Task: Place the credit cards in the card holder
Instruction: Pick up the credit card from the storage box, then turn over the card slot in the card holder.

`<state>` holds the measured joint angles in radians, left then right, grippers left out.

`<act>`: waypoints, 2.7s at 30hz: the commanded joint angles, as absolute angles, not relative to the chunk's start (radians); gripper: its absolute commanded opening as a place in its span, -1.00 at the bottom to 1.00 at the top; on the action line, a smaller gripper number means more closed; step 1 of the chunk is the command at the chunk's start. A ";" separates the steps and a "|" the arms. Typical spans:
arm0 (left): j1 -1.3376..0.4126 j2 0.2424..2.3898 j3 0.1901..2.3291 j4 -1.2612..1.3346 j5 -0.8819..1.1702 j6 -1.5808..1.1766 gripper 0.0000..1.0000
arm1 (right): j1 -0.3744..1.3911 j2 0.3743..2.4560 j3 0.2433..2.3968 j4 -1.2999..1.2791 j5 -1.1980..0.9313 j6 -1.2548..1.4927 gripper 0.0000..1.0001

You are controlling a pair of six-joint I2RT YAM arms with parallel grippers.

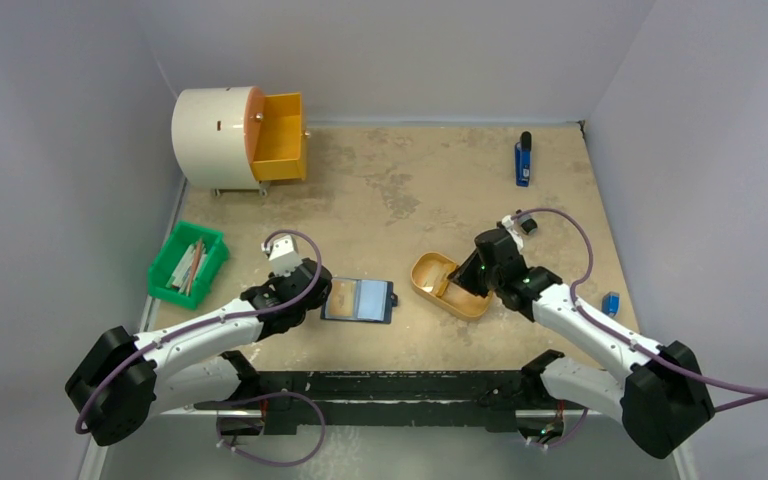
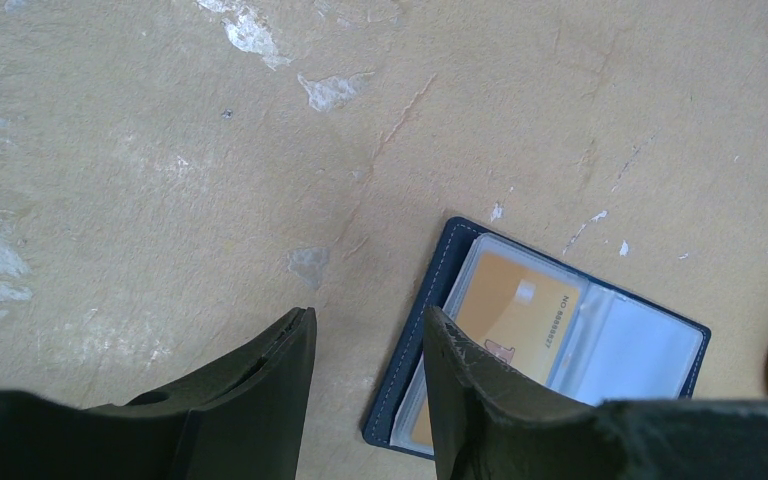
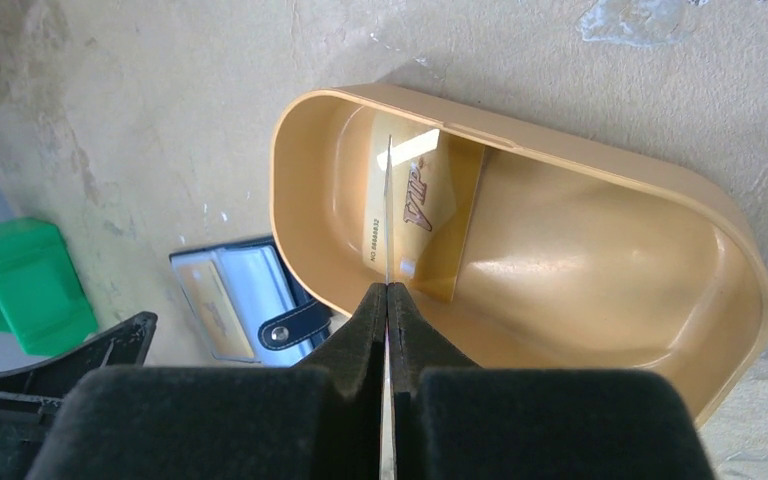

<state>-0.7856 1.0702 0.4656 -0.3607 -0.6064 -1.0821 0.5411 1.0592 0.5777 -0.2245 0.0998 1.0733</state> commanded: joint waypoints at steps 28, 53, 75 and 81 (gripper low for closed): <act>-0.787 0.876 0.564 -0.313 -0.499 -0.933 -0.06 | 0.537 0.999 0.797 -0.154 -0.486 0.553 -1.00; -0.869 1.125 0.562 -0.109 -0.351 -0.907 0.03 | 0.697 1.294 0.693 0.023 -0.310 0.896 -1.00; -0.986 1.449 0.658 -0.090 -0.408 -0.861 -0.09 | 0.697 1.178 0.661 -0.086 -0.302 0.877 -1.00; -0.987 1.473 0.659 -0.099 -0.429 -0.857 -0.34 | 0.697 1.190 0.667 -0.080 -0.309 0.872 -1.00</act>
